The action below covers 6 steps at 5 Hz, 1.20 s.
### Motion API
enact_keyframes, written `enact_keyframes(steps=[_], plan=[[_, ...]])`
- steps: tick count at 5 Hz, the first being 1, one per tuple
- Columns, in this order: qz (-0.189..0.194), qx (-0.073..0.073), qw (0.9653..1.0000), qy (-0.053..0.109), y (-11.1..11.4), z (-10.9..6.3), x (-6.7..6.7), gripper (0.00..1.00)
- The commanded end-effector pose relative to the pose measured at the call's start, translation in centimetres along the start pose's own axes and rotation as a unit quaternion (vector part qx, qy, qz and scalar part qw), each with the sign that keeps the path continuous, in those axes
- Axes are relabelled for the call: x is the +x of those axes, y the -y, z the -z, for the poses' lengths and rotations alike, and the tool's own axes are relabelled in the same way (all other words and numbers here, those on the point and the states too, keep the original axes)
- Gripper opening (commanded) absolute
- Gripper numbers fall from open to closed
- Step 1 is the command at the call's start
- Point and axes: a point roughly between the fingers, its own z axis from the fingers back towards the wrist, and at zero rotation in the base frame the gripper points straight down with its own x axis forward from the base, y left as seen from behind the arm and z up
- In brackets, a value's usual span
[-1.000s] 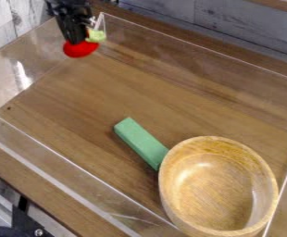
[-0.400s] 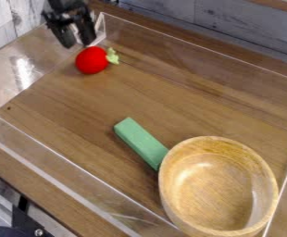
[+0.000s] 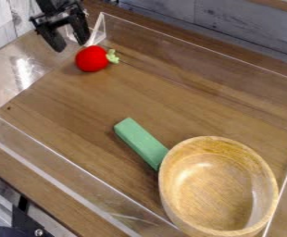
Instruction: Move the red object to the left side of the table
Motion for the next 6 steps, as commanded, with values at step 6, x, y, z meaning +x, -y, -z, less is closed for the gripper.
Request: enact_keyframes(steps=[6], plan=[[0.058,0.008,0.9980,0.022,7.5,-2.7,1.5,1.00]])
